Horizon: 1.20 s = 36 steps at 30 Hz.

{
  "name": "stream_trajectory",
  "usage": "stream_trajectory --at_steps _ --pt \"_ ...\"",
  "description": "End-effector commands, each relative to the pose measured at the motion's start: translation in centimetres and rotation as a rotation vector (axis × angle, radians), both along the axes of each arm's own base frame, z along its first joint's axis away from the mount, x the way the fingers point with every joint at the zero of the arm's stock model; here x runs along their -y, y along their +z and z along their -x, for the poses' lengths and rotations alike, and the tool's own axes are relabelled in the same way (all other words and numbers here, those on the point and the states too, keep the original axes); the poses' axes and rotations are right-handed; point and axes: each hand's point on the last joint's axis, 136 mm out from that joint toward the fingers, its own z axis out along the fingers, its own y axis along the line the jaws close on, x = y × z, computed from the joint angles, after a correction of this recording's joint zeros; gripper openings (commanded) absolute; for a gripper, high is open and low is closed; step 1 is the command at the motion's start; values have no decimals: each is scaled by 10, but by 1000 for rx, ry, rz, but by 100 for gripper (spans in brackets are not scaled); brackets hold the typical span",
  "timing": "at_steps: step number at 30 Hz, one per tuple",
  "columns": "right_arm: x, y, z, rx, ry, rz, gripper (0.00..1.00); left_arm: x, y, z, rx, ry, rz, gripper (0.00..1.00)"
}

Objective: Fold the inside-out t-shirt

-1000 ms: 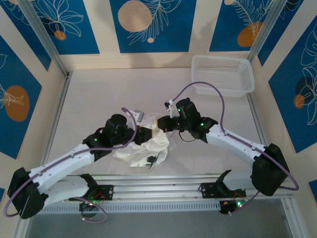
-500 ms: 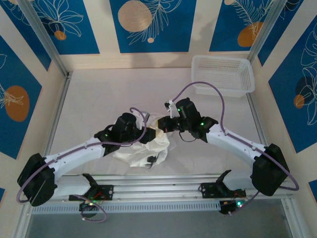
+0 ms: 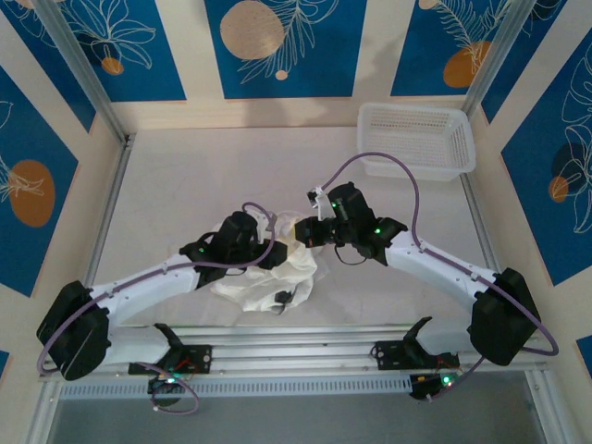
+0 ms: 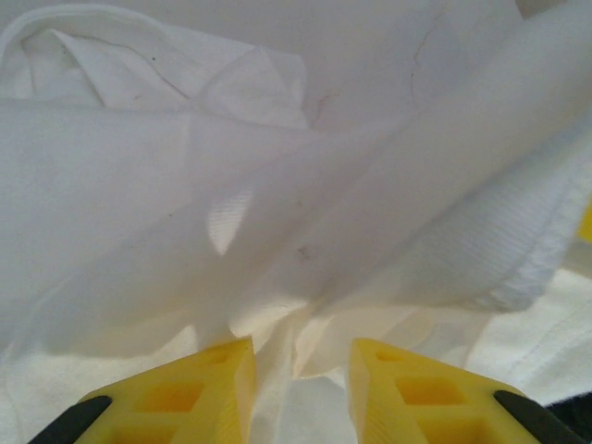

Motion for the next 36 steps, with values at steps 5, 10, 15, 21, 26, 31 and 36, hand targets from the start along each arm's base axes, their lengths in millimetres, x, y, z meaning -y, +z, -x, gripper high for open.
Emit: stream_trajectory --at_steps 5,10,15,21,26,31,36 --pt "-1 10 -4 10 -9 -16 0 9 15 -11 19 0 48 34" --pt "-1 9 -4 5 -9 -15 0 25 41 -13 68 -48 146 28" --pt "0 7 -3 -5 -13 -13 0 24 46 -18 83 -38 127 21" --pt "3 6 -3 4 -15 4 0 7 30 -22 44 14 20 0" --pt "15 -9 -4 34 22 34 0 5 82 -14 54 -29 198 0" --pt "27 1 -1 57 98 -59 6 3 142 4 89 -103 304 0" --pt "31 39 9 159 173 -112 39 3 149 9 73 -136 315 0"
